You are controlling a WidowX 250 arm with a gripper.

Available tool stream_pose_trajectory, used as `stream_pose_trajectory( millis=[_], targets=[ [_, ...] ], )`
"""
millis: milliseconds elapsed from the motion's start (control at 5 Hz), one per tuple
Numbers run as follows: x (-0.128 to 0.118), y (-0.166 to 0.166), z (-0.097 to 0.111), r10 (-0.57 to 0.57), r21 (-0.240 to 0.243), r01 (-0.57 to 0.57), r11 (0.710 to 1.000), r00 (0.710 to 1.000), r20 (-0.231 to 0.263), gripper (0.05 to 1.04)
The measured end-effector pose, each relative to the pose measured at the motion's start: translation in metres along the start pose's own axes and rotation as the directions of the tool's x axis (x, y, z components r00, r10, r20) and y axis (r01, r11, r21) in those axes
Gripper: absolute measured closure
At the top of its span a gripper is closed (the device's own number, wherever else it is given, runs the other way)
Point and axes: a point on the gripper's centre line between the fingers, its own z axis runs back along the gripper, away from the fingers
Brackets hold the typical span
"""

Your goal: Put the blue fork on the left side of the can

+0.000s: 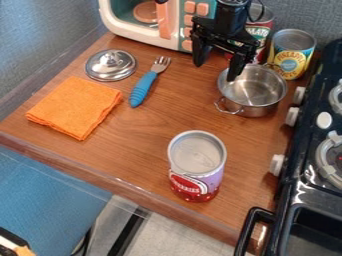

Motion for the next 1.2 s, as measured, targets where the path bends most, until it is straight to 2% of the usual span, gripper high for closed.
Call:
stream_pose_trajectory(
  millis=[200,400,600,800,1000,1200],
  targets=[
    [-0.004,-0.002,-0.016,0.000,-0.005,0.000,1.000,0.999,-0.043,0.082],
    [0.005,0.007,-0.001,0.062,-0.027,-0.064,0.998,0.997,-0.049,0.082],
    [-0.003,0.041,0.007,0.169,-0.030,-0.170,0.985,0.985,-0.036,0.082],
    [-0.016,0.068,0.010,0.242,-0.008,-0.242,0.970,0.970,-0.021,0.082],
    [-0.028,0.084,-0.002,0.281,0.024,-0.280,0.960,0.959,-0.044,0.082],
    [-0.046,0.104,-0.019,0.316,0.035,-0.315,0.949,0.946,-0.066,0.082]
  ],
)
